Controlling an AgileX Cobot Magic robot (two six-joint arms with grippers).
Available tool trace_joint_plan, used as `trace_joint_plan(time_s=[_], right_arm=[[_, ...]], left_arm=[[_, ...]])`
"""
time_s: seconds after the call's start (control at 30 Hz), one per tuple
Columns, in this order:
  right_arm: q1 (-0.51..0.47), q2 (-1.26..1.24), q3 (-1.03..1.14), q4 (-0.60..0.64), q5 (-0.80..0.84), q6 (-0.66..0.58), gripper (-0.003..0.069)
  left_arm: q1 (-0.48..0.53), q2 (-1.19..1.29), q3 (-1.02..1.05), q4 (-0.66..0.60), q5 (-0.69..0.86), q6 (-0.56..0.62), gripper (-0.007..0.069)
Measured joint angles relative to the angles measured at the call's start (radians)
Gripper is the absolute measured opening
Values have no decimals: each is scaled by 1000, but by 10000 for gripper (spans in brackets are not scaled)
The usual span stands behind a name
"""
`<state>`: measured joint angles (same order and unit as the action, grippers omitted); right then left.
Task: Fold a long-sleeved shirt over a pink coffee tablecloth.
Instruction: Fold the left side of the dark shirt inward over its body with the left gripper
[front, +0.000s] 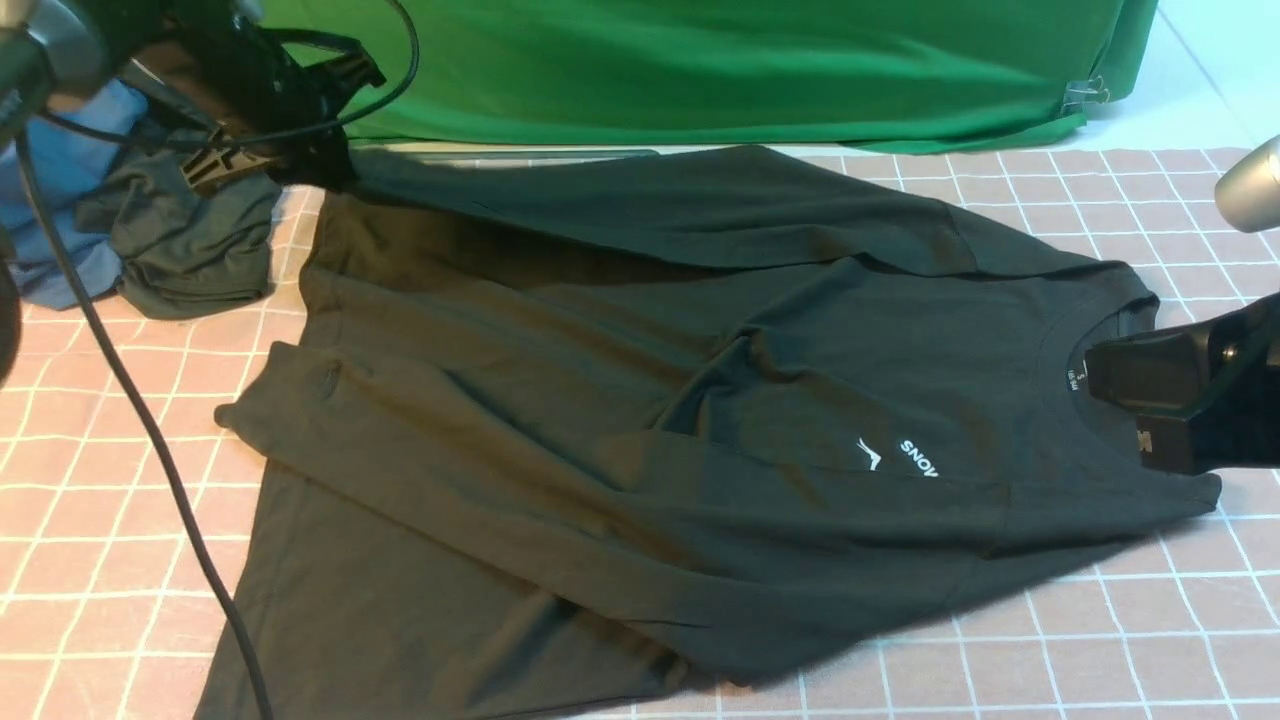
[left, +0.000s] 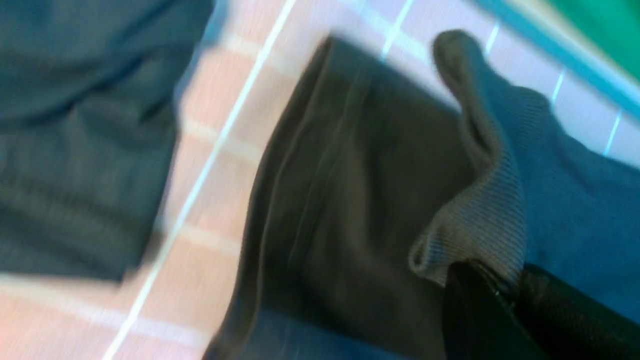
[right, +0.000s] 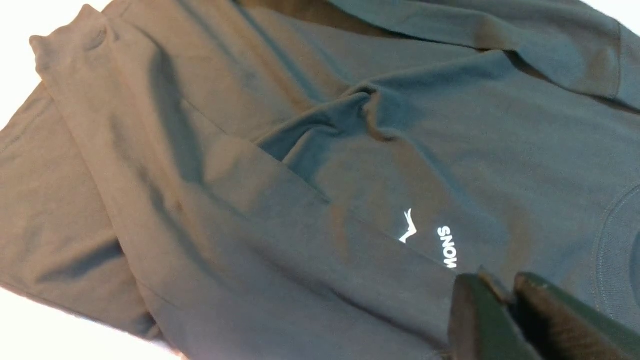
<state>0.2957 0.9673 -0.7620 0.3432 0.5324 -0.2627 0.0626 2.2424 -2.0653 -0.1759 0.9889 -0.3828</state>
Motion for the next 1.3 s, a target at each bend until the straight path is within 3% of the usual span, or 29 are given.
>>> trace_joint_plan(time_s=[0.33,0.53,0.97,1.3], right_arm=[[0,0,0,0,0,0,144],[0,0,0,0,1,0,144],[0,0,0,0,1,0,154],[0,0,0,0,1,0,164]], left_arm=[[-24,-77,0,-4,198,26,60],[-53,-136,39,43,221,23,60],[-81,-370,407,77,226,-16,50],[-86,-410,664,64,227,-37,50]])
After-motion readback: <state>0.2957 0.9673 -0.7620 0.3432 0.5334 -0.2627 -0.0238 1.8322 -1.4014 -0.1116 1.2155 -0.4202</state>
